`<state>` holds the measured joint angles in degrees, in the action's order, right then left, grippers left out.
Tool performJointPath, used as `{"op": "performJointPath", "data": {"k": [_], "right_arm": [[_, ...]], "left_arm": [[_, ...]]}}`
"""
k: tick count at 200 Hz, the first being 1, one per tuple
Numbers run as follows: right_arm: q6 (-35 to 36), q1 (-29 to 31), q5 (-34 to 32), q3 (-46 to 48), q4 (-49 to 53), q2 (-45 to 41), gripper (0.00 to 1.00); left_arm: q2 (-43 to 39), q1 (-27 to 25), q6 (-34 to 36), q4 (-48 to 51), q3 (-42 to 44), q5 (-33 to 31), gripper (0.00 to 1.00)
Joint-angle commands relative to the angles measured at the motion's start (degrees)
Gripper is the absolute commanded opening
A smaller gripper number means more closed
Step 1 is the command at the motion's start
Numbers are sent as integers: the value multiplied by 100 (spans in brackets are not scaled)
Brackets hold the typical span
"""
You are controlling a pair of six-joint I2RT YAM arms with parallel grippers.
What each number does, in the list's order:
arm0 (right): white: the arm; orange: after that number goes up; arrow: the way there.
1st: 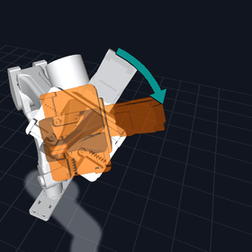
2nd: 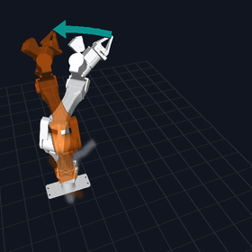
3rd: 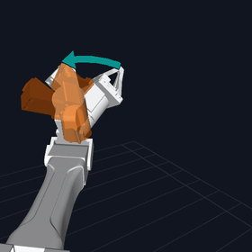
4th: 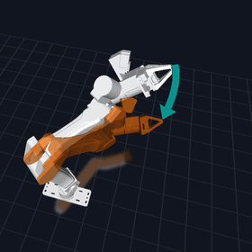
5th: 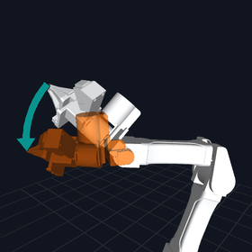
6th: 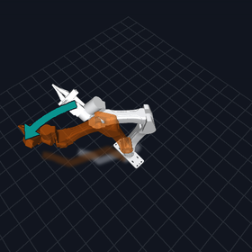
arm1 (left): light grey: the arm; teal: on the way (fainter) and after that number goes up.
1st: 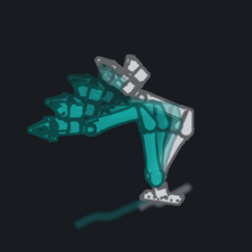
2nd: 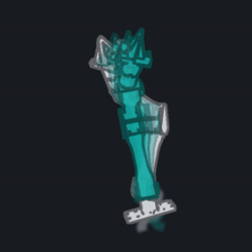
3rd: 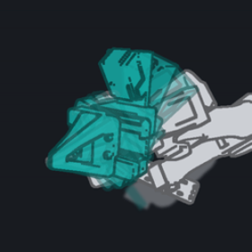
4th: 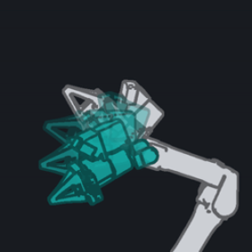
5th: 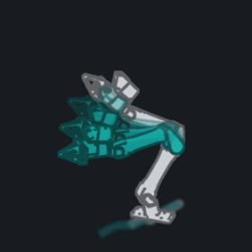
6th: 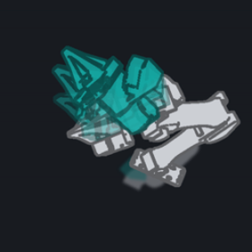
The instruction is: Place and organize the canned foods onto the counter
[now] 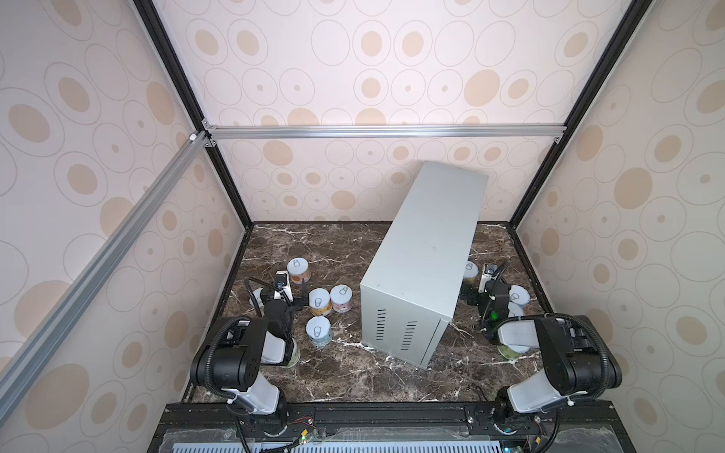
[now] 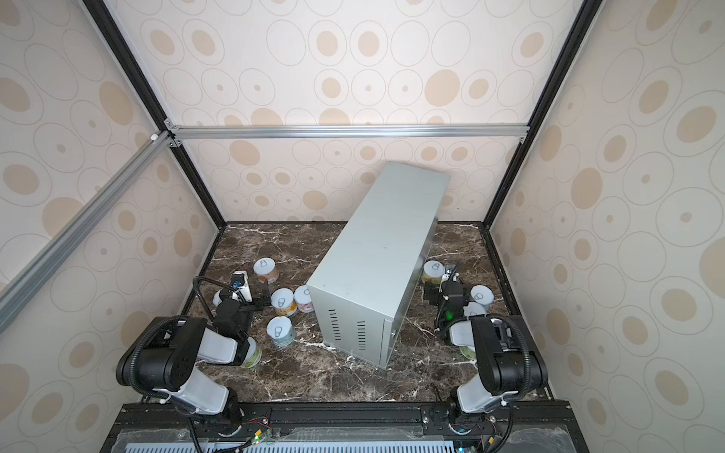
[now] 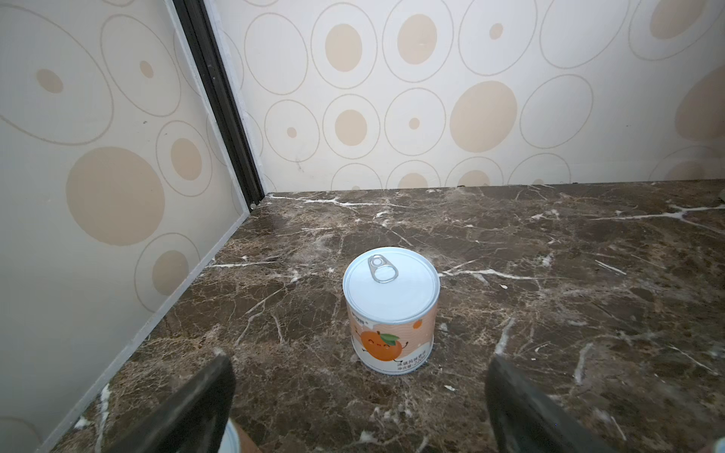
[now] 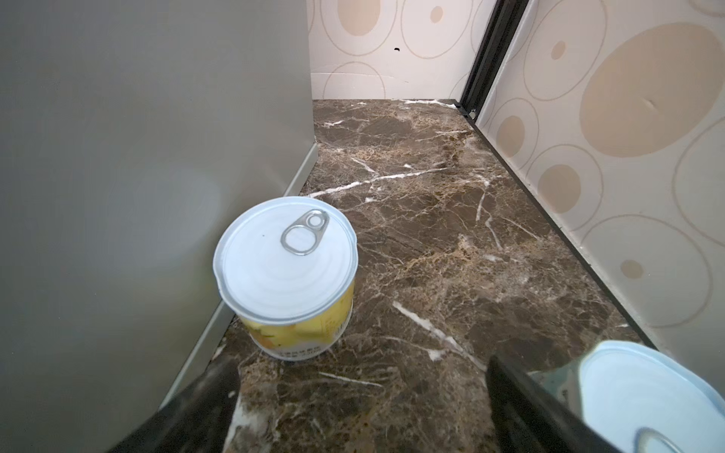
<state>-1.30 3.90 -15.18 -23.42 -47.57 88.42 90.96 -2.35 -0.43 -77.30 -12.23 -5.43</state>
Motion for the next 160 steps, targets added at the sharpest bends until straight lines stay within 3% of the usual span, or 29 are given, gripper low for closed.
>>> {"op": "performJointPath", "data": {"k": [1,160], "right_arm": [[-15,38,-18,47,-24,-29,100],[-19,32,-27,31,-15,-21,100]], "left_arm": [[-42,15,63,-74,-44,51,99],[-25,90,-21,36,-104,95,99]]}}
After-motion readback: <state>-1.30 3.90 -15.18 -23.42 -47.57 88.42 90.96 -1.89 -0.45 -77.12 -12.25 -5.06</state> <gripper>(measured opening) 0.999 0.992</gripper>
